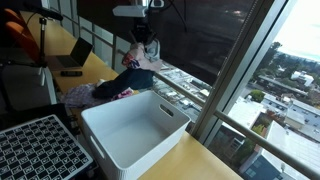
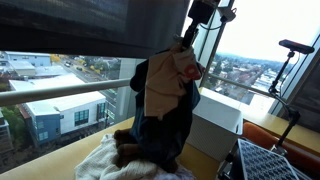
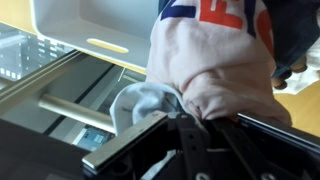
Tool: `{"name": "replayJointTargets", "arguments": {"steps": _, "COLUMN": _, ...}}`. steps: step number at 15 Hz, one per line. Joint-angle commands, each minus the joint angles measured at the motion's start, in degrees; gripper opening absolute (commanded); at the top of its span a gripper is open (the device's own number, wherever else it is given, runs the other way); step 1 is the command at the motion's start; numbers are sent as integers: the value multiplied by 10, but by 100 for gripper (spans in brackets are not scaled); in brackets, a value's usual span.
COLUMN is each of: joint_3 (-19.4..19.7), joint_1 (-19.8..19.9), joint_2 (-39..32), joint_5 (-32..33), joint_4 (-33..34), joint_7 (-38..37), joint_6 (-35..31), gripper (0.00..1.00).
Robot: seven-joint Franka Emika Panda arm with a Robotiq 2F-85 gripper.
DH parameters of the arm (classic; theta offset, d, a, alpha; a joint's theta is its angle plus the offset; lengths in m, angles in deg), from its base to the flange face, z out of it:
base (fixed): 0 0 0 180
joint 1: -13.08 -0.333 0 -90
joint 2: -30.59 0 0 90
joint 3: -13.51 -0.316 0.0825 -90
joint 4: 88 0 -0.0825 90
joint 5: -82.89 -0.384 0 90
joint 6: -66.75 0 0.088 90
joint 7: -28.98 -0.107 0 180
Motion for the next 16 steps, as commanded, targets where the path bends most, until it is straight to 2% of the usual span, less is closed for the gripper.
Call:
{"name": "replayJointTargets", "arguments": {"steps": 1, "joint_3": 28, "joint_1": 33, "joint_2": 44, "joint_5": -1, "joint_4": 36, "joint_7": 8, "joint_6": 16, "gripper": 3}}
{"name": "replayJointTargets", "arguments": {"steps": 5, "joint_3": 61, "joint_1": 73, "joint_2": 86, "joint_5": -6, "joint_4": 80, "joint_7": 22, "joint_6": 20, "gripper": 3}}
{"name": "replayJointTargets", "arguments": {"steps": 10, "joint_3": 96, "joint_1": 109, "joint_2": 133, "joint_5": -18, "joint_4": 141, "joint_7": 73, "joint_6": 53, "gripper": 3}}
{"name": "replayJointTargets", "arguments": {"steps": 13, "joint_3": 104, "joint_1": 112, "joint_2": 155, "joint_5": -21, "joint_4": 143, "joint_7": 82, "joint_6": 68, "gripper": 3}}
{"name": "replayJointTargets", "arguments": {"steps": 16, "joint_3": 102, "joint_1": 108, "joint_2": 165, "joint_5": -19, "joint_4": 118, "joint_7": 73, "joint_6": 62, "gripper": 3}}
